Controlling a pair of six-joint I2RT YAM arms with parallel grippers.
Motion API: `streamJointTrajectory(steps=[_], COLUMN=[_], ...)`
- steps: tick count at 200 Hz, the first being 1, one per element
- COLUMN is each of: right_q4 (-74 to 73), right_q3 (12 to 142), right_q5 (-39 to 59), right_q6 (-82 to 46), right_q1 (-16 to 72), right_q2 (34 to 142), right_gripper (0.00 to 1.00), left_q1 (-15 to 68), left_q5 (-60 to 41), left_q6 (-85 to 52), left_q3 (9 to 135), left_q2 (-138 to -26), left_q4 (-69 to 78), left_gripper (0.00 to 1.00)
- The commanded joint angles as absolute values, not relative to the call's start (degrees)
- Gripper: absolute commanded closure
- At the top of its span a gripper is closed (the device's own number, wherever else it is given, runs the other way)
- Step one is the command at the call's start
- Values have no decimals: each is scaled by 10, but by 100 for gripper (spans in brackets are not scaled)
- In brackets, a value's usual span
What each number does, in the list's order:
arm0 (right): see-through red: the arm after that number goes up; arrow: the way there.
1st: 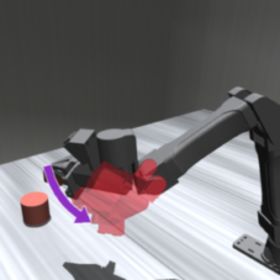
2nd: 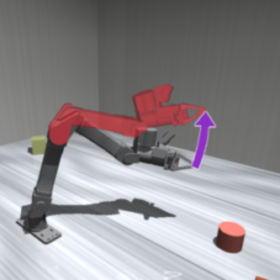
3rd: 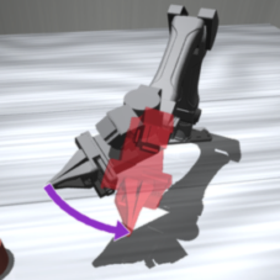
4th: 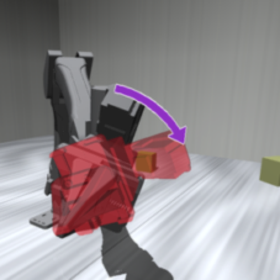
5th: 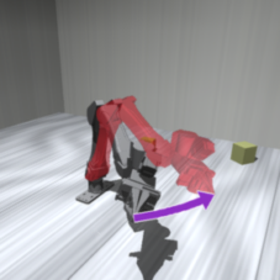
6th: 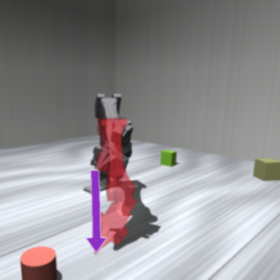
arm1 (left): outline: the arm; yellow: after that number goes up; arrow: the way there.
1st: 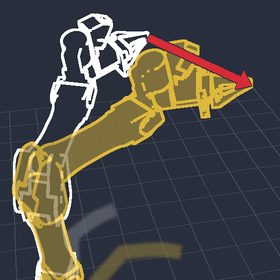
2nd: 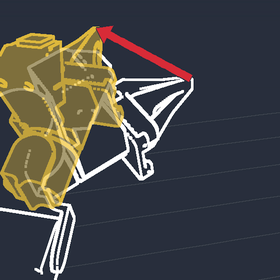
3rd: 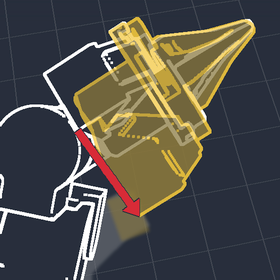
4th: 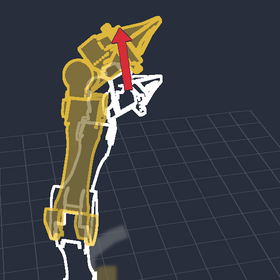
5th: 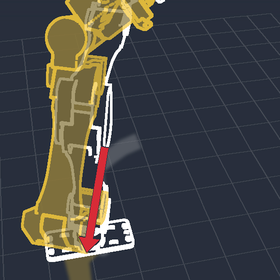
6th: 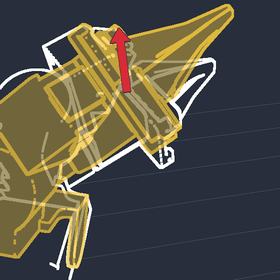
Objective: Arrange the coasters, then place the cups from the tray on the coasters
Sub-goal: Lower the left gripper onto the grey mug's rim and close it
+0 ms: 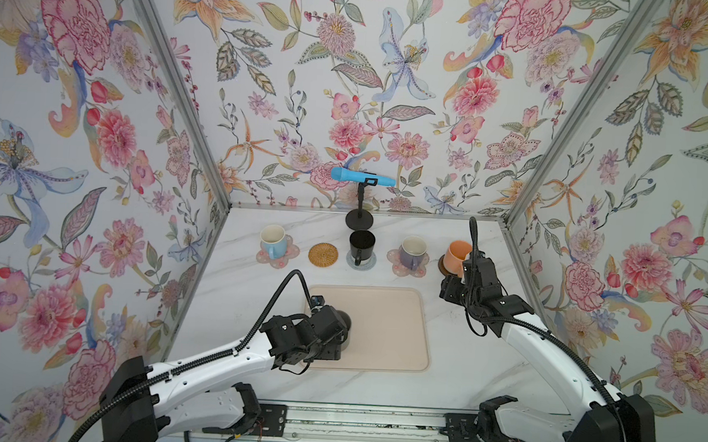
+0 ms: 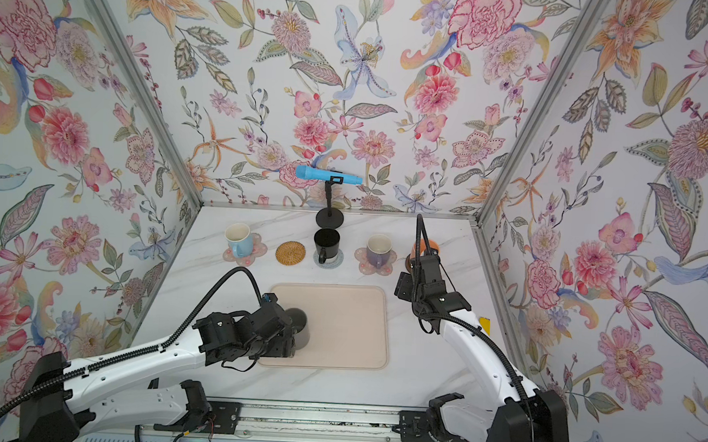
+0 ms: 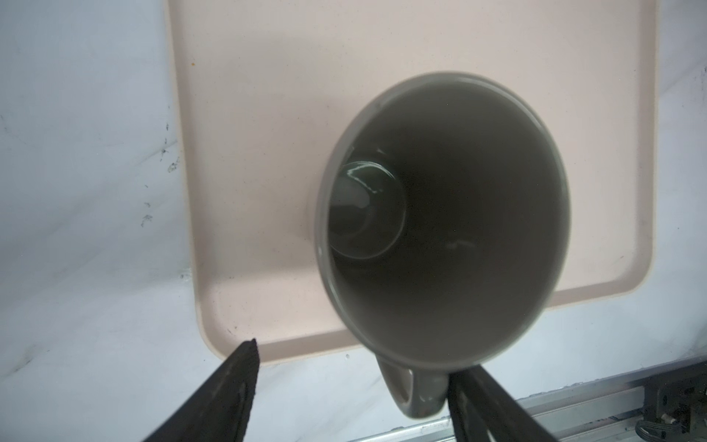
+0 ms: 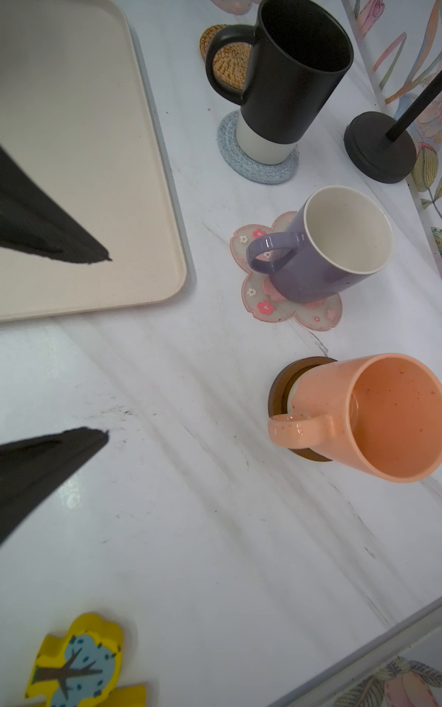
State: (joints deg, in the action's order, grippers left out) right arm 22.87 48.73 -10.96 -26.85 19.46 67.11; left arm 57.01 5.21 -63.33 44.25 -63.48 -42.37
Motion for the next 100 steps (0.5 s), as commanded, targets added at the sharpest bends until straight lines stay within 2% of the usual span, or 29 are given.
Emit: streamJointTrajectory(steps=[1,44,100], right_q4=[228,226,227], right_q3=[479,479,479], right_q5=[-109,-109,-108], right_q6=[-274,-276,-276], right_q1=[192,192,191], right_q2=[662,665,664], right_gripper=[30,30,30], left_q1=[575,575,576], left_q5=[49,19,58], left_q6=[-606,-585,-580], left_q3=[450,443,443], left_q2=[-625,-631,-650], left_q4=[-421,-407,-447], left_gripper=[23,26,31])
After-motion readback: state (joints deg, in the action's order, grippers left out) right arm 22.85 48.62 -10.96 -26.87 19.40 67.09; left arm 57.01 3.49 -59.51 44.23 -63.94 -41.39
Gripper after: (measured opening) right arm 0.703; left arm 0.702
